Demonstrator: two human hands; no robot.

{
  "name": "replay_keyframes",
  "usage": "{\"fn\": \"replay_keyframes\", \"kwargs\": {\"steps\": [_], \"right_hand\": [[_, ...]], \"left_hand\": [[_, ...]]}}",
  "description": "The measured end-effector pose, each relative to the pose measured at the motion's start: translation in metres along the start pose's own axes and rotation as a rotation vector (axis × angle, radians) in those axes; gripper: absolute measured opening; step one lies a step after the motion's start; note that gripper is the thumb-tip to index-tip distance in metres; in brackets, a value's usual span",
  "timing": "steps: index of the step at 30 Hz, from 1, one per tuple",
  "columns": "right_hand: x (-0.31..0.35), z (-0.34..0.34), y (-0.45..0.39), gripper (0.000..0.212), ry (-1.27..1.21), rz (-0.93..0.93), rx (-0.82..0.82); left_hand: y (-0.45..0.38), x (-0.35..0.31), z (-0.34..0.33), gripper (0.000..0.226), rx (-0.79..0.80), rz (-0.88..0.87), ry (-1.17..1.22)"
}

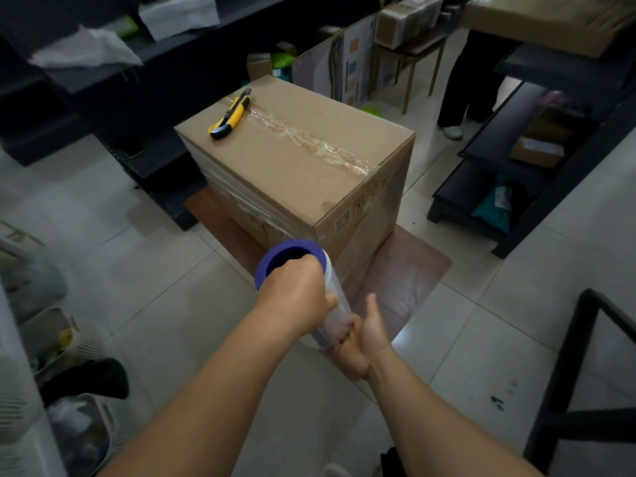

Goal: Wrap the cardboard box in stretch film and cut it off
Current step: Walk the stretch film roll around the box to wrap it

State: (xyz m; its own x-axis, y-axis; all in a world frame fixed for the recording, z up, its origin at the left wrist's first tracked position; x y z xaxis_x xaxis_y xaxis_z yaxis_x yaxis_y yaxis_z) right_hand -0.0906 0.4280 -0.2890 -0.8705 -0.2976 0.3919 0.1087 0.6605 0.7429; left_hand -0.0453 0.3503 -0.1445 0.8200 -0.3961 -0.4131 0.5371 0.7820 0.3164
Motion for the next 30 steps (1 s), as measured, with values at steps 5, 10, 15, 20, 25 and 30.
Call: {"fn": "replay_keyframes", "kwargs": {"steps": [5,10,15,20,25,30], "right_hand": [[-0.003,-0.011,0.004,0.072,0.041,0.036,-0.024],[-0.012,-0.022,0.001,0.07,0.017,0.05,-0.005],[-0.018,-0.035,-0.007,0.074,0.004,0.05,0.042],[-0.023,-0.042,-0.018,0.071,0.008,0.047,0.024],[-0.029,-0.048,-0.032,0.073,0.006,0.016,0.015],[-0.038,-0.048,-0.054,0.075,0.011,0.013,-0.024]], "left_hand": [[0.003,0.013,0.01,0.043,0.006,-0.02,-0.005],[0.004,0.026,0.014,0.043,0.019,-0.015,-0.005],[0.001,0.037,0.022,0.044,0.003,-0.003,-0.017],[-0.007,0.047,0.026,0.044,0.003,0.002,-0.04],[-0.015,0.057,0.03,0.045,0.027,-0.022,-0.052],[-0.026,0.068,0.036,0.043,0.056,-0.039,-0.059]]}}
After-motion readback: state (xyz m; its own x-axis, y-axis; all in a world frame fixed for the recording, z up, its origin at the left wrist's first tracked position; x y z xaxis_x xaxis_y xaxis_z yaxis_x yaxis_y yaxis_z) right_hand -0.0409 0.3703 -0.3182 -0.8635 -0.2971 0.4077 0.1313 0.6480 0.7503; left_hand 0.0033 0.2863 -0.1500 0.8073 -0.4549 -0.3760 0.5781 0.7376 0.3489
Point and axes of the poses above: each hand's wrist, its own y-axis away from the middle knuckle, its own z-axis out of the back of the hand, x = y × z, the point moved 6 cm from there along -y, towards the middle knuckle, and after that the axes turned 12 degrees about y, right-handed, at the moved point
